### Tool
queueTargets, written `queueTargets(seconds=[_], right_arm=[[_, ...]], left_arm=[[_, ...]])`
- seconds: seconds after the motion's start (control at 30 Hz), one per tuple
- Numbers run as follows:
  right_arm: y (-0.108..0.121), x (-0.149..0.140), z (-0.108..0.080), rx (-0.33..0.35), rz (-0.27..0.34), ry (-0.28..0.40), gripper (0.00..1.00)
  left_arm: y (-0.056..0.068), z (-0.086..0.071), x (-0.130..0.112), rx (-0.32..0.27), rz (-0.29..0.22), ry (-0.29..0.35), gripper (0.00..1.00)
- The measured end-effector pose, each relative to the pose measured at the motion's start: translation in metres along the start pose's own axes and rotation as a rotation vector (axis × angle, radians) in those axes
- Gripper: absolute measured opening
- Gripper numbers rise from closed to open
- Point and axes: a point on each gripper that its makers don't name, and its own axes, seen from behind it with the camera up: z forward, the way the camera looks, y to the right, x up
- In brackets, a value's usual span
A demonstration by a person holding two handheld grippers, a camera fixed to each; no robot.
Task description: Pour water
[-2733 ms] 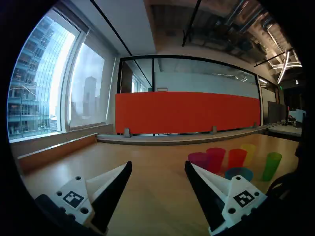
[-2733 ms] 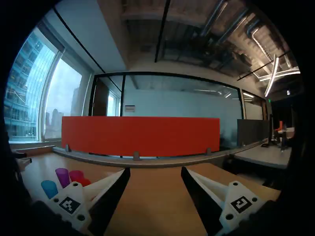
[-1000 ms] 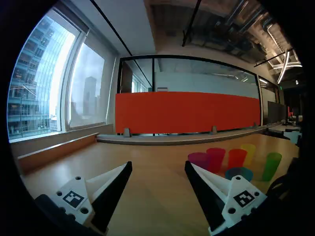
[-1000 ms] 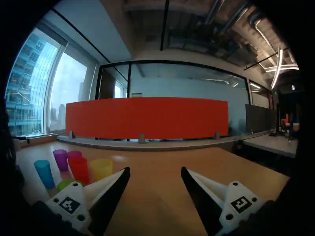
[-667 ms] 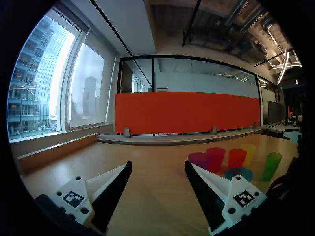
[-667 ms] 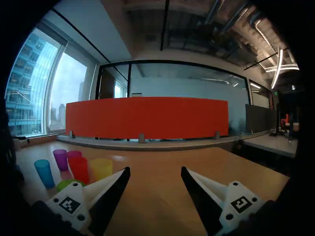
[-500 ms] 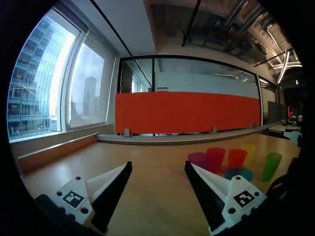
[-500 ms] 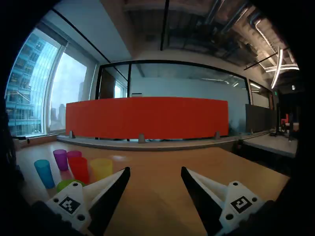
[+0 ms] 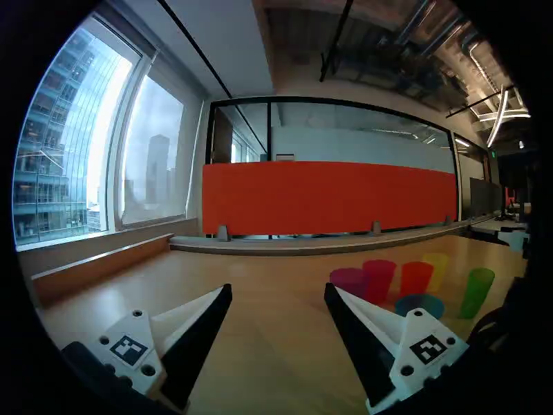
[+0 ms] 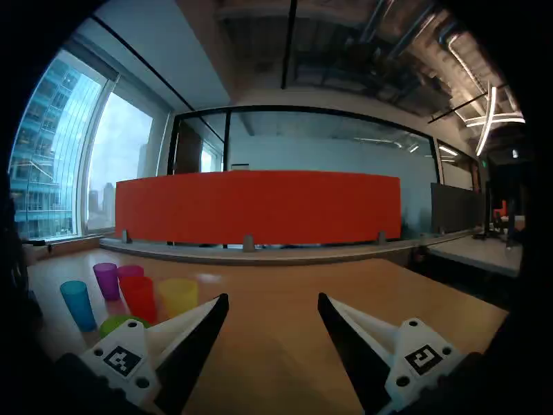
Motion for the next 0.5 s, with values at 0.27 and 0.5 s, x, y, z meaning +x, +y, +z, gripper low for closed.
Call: queueTargets(seconds=[0.27,0.5], right_arm=[[-0.0002,0.0,0.0,0.0,0.0,0.0,1.0],[0.0,0.0001,-0.0004,0.0,0.0,0.0,1.0]], left_arm=[[0.0,-0.0001,-0.0005,0.0,-0.001,0.0,1.0],[-0.0002,-0.0006,-0.0009,0.0,-0.001,0.0,0.99]])
